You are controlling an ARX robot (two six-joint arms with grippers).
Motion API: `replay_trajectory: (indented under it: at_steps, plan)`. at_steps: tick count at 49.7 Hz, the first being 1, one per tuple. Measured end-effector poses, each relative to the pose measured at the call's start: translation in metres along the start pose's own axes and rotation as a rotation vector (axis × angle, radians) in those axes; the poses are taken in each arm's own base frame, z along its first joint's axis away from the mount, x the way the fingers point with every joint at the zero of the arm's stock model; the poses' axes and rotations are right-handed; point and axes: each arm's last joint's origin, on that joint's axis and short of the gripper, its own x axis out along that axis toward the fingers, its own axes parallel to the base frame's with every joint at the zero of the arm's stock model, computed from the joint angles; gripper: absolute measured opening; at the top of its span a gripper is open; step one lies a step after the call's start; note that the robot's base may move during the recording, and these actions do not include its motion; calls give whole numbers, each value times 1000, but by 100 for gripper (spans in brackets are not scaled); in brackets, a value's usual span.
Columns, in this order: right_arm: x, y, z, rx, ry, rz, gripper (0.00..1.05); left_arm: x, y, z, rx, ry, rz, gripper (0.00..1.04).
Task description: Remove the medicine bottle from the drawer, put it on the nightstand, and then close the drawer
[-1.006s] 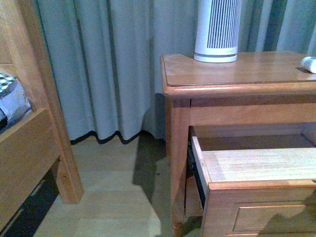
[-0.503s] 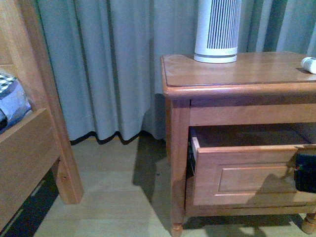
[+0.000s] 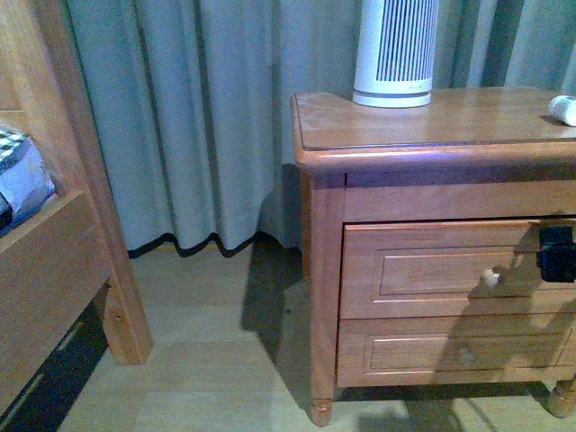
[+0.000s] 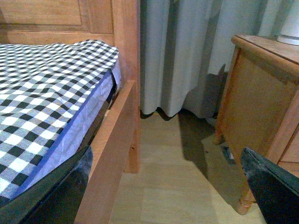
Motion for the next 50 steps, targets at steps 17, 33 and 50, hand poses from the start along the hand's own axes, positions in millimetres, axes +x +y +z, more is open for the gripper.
replay_trajectory:
  at_steps: [17, 33, 50]
  plan:
    - [-28, -1, 0, 39, 61, 41, 98, 0, 0, 0, 0, 0, 0, 98]
    - [-165, -38, 2, 130, 54, 89, 98, 0, 0, 0, 0, 0, 0, 98]
    - [-270, -67, -16, 155, -136, 107, 98, 0, 0, 0, 0, 0, 0, 98]
